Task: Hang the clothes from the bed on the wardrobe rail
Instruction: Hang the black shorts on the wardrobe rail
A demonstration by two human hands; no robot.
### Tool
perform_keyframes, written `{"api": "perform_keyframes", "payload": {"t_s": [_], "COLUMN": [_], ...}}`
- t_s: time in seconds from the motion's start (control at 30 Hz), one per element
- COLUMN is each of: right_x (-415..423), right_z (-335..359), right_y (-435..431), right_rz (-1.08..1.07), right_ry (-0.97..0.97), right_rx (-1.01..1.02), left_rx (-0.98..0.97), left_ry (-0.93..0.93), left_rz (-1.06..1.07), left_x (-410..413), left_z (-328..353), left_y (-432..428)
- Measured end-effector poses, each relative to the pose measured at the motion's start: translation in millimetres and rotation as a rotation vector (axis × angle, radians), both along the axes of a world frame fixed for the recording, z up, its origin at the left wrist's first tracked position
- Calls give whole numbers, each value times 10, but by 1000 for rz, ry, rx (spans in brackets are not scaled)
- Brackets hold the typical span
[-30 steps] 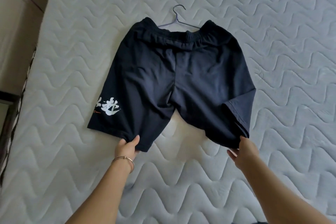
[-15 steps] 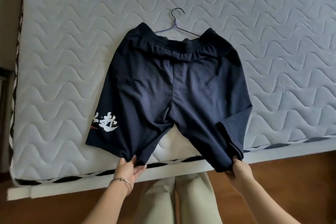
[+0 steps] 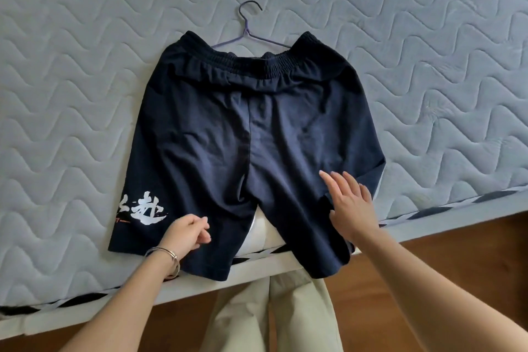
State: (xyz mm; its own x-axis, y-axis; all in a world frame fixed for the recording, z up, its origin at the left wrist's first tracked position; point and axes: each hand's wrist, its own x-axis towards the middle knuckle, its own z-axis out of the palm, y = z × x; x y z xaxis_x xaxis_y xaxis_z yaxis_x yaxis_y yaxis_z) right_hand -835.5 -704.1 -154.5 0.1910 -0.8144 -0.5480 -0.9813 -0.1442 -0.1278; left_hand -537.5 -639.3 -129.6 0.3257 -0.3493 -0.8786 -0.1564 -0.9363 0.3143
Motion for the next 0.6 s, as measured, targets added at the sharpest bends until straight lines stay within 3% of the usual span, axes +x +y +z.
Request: {"api": "perform_keyframes", "payload": {"t_s": [0.1,0.2,0.3,0.4,0.47,0.6], "right_x": [-85,-376,-677,-680,-531,46], "right_z": [-41,47,231,346,351,348], "right_y": [-102,3,12,-143,-307,-823], "right_rz": [305,242,145,252,250,70], "right_ry": [101,246,561,796,725,283], "right_rx": [64,145,439,714,697,313], "left_rx": [-121,-132,-143,-163,-194,-298], "left_ry": [-54,42,99,80,3,-168], "left_rz": [53,92,-3,-98,-163,-314], "left_x": [-68,-242,-425,-504,-485,-358], "left_z": [-63,-58,-17,-19,-47,-121], "left_y": [-335,-567,-701,-773,-826,-1109]}}
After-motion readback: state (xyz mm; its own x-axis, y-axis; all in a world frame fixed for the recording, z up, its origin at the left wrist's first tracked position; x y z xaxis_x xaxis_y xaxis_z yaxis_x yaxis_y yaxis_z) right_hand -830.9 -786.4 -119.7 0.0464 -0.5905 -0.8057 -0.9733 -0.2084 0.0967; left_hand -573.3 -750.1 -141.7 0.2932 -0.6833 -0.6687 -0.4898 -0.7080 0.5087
